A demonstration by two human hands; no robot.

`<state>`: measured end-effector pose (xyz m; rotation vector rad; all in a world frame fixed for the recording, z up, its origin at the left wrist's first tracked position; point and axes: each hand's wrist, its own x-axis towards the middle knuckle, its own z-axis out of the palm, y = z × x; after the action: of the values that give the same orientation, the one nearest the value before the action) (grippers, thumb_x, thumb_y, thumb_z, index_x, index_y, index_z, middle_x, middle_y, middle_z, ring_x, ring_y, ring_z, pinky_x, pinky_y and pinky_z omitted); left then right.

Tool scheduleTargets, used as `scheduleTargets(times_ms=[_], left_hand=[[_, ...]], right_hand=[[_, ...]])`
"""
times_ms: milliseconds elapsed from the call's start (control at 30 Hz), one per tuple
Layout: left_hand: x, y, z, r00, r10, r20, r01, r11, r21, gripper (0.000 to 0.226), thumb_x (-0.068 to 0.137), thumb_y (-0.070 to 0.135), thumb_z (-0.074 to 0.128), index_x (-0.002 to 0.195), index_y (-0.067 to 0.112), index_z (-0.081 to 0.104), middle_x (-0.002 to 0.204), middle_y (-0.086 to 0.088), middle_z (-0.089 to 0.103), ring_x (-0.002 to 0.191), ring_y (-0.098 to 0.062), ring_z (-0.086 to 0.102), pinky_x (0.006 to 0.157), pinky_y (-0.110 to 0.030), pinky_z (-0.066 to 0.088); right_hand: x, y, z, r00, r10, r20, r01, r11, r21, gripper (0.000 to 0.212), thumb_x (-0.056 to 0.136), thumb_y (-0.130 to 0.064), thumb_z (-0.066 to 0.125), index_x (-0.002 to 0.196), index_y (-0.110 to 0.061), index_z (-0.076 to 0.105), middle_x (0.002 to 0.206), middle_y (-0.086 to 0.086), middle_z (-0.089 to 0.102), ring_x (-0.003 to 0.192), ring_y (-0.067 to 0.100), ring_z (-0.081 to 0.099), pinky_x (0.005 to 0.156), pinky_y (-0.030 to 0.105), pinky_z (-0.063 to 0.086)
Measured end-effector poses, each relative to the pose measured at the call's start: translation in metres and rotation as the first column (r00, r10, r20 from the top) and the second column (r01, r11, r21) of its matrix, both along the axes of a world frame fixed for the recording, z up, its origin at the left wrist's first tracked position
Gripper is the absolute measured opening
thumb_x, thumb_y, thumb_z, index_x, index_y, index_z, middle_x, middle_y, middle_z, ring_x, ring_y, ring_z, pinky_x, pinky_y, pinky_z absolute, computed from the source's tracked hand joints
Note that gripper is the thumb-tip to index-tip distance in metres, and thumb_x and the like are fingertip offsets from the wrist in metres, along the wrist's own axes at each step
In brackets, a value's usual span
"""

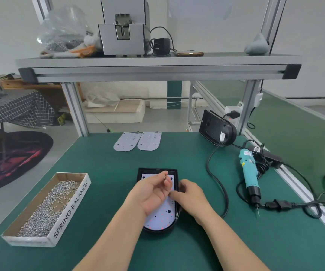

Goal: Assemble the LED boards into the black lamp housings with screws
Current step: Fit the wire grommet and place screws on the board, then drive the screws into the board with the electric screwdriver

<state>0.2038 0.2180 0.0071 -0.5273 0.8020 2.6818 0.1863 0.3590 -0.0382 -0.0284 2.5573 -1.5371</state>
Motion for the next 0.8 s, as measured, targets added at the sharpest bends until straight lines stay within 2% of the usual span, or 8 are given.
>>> scheduleTargets(times_ms=[200, 267, 367, 467, 567, 667, 733, 800], left_hand=[[-0.007, 0.005, -0.014, 0.998, 0.055, -0.002, -0.055, 0.997, -0.059, 0.014, 0.099, -0.006, 0.05, 0.094, -0.009, 0.063, 0.075, -0.016, 0.062, 0.068, -0.02, 0.062, 0.052, -0.02, 0.056], [-0.008, 0.008, -0.012, 0.999, 0.049, 0.013, -0.049, 0.997, -0.067, 0.014, 0.098, -0.004, 0.053, 0.091, -0.008, 0.063, 0.072, -0.015, 0.062, 0.067, -0.019, 0.061, 0.051, -0.02, 0.056], [-0.007, 0.011, -0.008, 0.998, 0.06, 0.028, -0.059, 0.997, -0.043, 0.016, 0.099, 0.0, 0.055, 0.086, -0.006, 0.063, 0.071, -0.013, 0.059, 0.063, -0.019, 0.059, 0.049, -0.019, 0.055], [-0.004, 0.01, -0.006, 0.997, 0.063, 0.037, -0.062, 0.998, -0.03, 0.02, 0.1, 0.002, 0.054, 0.083, -0.004, 0.061, 0.073, -0.013, 0.058, 0.06, -0.019, 0.061, 0.048, -0.019, 0.054], [-0.004, 0.007, -0.004, 0.998, 0.06, 0.032, -0.06, 0.998, -0.005, 0.02, 0.101, 0.0, 0.052, 0.083, -0.004, 0.061, 0.073, -0.016, 0.06, 0.067, -0.023, 0.062, 0.049, -0.019, 0.055], [-0.003, 0.007, -0.003, 0.998, 0.052, 0.031, -0.052, 0.999, 0.0, 0.018, 0.098, -0.002, 0.054, 0.084, -0.007, 0.063, 0.072, -0.015, 0.062, 0.06, -0.021, 0.064, 0.048, -0.018, 0.055], [-0.002, 0.006, -0.004, 0.999, 0.045, 0.026, -0.045, 0.999, -0.002, 0.017, 0.097, -0.002, 0.056, 0.084, -0.008, 0.065, 0.071, -0.015, 0.062, 0.056, -0.019, 0.065, 0.047, -0.019, 0.054], [-0.002, 0.006, -0.005, 0.999, 0.037, 0.013, -0.037, 0.999, -0.013, 0.017, 0.096, -0.004, 0.057, 0.086, -0.011, 0.068, 0.071, -0.016, 0.064, 0.056, -0.019, 0.066, 0.047, -0.019, 0.055]], right_hand=[[0.005, 0.025, 0.022, 0.992, 0.123, 0.014, -0.124, 0.988, 0.087, 0.033, 0.088, -0.052, 0.064, 0.083, -0.018, 0.065, 0.07, -0.012, 0.064, 0.065, 0.007, 0.056, 0.062, 0.021, 0.046], [-0.002, 0.059, 0.038, 0.978, -0.108, -0.181, 0.132, 0.983, 0.127, 0.031, 0.088, -0.053, 0.063, 0.086, -0.024, 0.072, 0.077, -0.019, 0.071, 0.079, 0.009, 0.065, 0.074, 0.026, 0.052], [-0.024, 0.125, 0.056, 0.794, -0.437, -0.422, 0.581, 0.749, 0.318, 0.043, 0.086, -0.057, 0.064, 0.104, -0.017, 0.06, 0.107, 0.003, 0.063, 0.099, 0.029, 0.06, 0.078, 0.039, 0.048], [-0.04, 0.16, 0.051, 0.884, -0.432, -0.176, 0.439, 0.639, 0.632, 0.072, 0.081, -0.061, 0.071, 0.12, -0.01, 0.039, 0.118, 0.012, 0.054, 0.099, 0.033, 0.056, 0.071, 0.039, 0.041], [-0.05, 0.167, 0.035, 0.926, -0.358, -0.117, 0.325, 0.603, 0.729, 0.058, 0.082, -0.047, 0.073, 0.109, -0.012, 0.036, 0.099, 0.006, 0.058, 0.085, 0.029, 0.056, 0.065, 0.035, 0.041], [-0.055, 0.178, 0.033, 0.905, -0.418, -0.075, 0.387, 0.737, 0.555, 0.039, 0.082, -0.036, 0.069, 0.099, -0.008, 0.049, 0.083, 0.007, 0.057, 0.071, 0.027, 0.055, 0.056, 0.032, 0.036], [-0.052, 0.18, 0.035, 0.871, -0.489, 0.046, 0.481, 0.869, 0.113, 0.024, 0.083, -0.026, 0.065, 0.091, -0.006, 0.054, 0.074, 0.008, 0.054, 0.057, 0.024, 0.046, 0.052, 0.028, 0.032], [-0.045, 0.174, 0.04, 0.852, -0.483, 0.204, 0.524, 0.762, -0.382, 0.012, 0.085, -0.016, 0.061, 0.093, -0.008, 0.058, 0.071, 0.007, 0.055, 0.052, 0.021, 0.047, 0.047, 0.024, 0.036]])
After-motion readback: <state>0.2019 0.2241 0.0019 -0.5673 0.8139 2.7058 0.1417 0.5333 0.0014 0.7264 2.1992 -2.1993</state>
